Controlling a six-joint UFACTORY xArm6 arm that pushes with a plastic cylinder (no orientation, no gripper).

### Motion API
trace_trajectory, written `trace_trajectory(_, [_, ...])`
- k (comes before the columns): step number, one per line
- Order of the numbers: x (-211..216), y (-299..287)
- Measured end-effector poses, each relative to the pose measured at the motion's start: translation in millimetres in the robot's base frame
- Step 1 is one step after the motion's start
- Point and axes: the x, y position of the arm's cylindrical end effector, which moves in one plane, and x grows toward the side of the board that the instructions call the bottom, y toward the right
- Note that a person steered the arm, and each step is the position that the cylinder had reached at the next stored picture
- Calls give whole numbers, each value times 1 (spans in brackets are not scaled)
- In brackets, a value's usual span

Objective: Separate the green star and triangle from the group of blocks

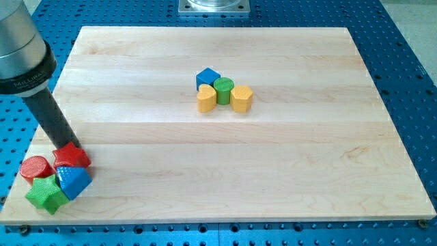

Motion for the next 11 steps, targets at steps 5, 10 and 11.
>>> trace_trajectory(5, [49, -68])
trace_trajectory(10, [41, 73])
trace_trajectory(11, [38, 104])
